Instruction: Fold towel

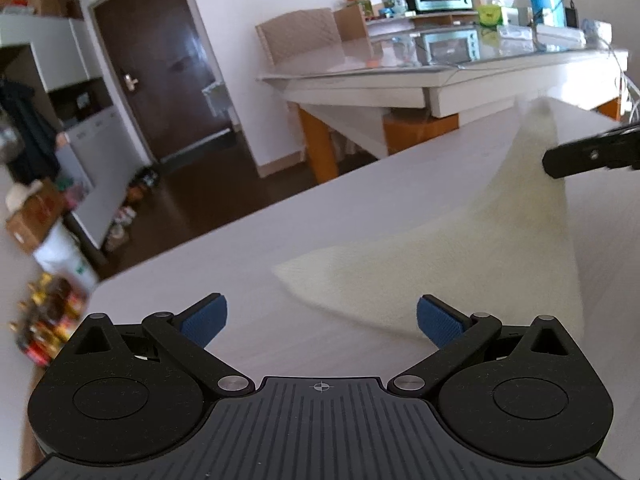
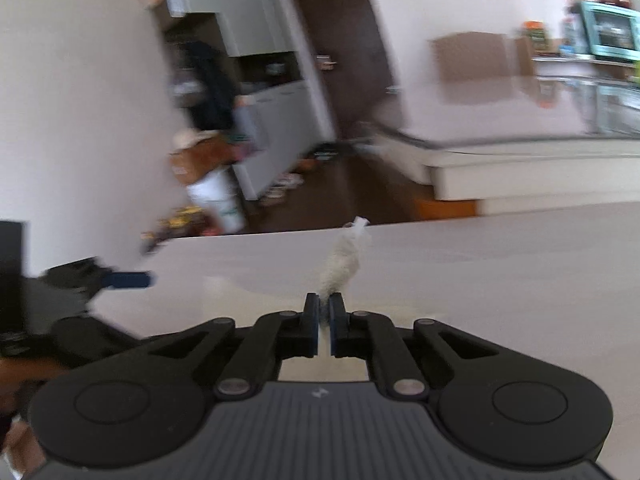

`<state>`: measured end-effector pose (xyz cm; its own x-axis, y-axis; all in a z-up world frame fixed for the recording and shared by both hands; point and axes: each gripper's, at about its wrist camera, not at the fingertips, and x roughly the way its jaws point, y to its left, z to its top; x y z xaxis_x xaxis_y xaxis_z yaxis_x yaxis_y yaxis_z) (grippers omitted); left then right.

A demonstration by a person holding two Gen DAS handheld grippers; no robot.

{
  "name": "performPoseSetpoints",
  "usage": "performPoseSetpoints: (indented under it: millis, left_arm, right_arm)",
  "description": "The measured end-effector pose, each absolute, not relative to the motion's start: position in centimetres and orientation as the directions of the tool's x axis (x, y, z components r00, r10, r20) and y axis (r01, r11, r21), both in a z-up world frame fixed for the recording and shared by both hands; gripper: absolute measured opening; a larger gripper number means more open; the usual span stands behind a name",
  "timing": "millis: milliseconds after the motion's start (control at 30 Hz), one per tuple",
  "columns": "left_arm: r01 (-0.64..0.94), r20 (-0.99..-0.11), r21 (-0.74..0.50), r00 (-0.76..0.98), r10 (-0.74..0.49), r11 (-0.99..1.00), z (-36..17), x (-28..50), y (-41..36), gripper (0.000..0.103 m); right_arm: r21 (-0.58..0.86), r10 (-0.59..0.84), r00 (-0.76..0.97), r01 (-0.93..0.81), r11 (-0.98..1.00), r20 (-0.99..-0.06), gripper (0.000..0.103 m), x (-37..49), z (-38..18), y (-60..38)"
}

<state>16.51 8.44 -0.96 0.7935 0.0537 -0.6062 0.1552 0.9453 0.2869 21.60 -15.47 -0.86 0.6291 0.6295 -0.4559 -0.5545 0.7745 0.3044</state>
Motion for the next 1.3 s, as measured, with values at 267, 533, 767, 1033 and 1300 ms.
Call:
performPoseSetpoints:
  millis: [267,533,767,1033,1300]
  left_arm:
    - [0.325,-0.659,0.131,0.734,-0.162,0.937,2.0,10.8,13.0,0.103]
    - [0.32,-0.681,0.191,0.724,-0.11,0.928,2.5,6.6,14.1,0.103]
    - [0.267,-0.671,0.203,0.739,-0.065,0.942,2.7,5.1,15.2,0.103]
    - [0.283,-0.632,0.085,0.756,-0.168,0.955,2.6,7.3,15.1,0.103]
    - [0.392,-0.62,0.008,0.724,-0.303,0.92,2.0,14.3,12.3,0.102]
  right_arm:
    - [0.319,0.79,0.409,-0.754,0.574,-0.456,0.006,17.0,-1.0,-9.2]
    - [0.336,0.832,0.253,-0.827,0.451,-0.494,0.006,14.9,-2.4,-4.5]
    - [0.338,0.84,0.173,-0.859,0.384,-0.515,0.023,13.8,-2.9,-2.3]
    - [0.276,0.784,0.41,-0.774,0.569,-0.466,0.048,16.0,-0.4,-8.0]
    - [0.247,0.653,0.574,-0.627,0.739,-0.494,0.048,19.3,-1.3,-12.5]
